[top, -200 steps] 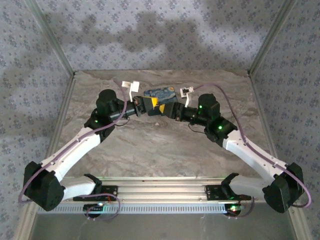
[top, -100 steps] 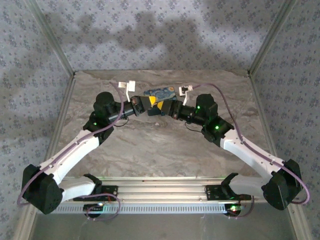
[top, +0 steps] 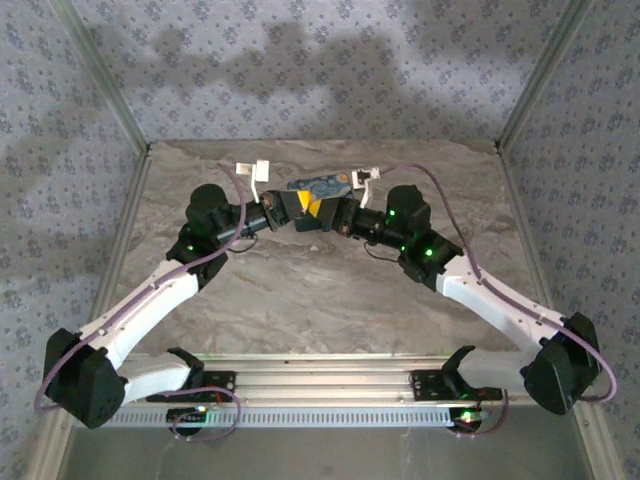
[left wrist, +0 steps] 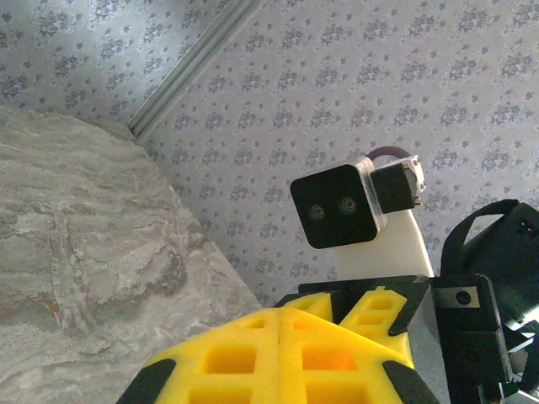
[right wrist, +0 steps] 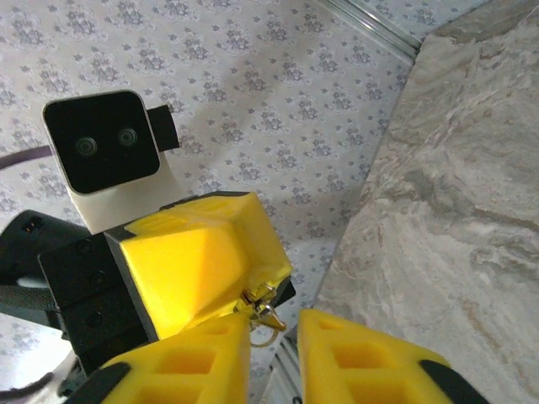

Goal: Unlock a padlock with a key

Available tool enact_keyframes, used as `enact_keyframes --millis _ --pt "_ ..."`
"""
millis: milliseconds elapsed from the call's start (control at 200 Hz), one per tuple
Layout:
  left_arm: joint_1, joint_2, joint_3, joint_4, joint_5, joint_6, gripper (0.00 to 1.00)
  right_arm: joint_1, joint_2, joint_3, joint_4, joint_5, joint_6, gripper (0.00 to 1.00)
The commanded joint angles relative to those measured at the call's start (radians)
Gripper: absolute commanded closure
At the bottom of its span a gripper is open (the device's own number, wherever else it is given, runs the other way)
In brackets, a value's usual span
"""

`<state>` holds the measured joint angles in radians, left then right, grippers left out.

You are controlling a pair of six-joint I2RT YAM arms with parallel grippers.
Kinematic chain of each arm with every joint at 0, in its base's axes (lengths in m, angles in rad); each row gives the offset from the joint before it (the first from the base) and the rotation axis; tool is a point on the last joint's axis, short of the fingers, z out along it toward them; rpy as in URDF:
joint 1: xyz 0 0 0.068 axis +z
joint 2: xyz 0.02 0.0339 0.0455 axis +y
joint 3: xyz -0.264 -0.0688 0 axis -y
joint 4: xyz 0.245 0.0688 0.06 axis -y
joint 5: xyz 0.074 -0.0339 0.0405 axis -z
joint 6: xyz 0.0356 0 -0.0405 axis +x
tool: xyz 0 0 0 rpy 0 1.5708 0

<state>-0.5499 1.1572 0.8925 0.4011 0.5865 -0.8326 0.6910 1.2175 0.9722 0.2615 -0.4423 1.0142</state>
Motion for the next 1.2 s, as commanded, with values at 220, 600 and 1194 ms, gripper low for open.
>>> enact_keyframes --millis 220,600,1194 --pt "-0.002 -0.026 -0.023 0.038 0.015 -0.012 1.00 0.003 0.005 0.035 0.024 -0.021 -0.041 1.00" --pt "-0.002 -0.034 -0.018 0.018 0.012 -0.003 1.00 -0.006 -0.028 0.014 -0.005 -0.014 -0.099 1.00" --pt "-0.007 -0.025 0.024 -0.096 0.000 0.062 0.99 -0.016 -0.039 0.066 -0.168 -0.021 -0.176 1.00"
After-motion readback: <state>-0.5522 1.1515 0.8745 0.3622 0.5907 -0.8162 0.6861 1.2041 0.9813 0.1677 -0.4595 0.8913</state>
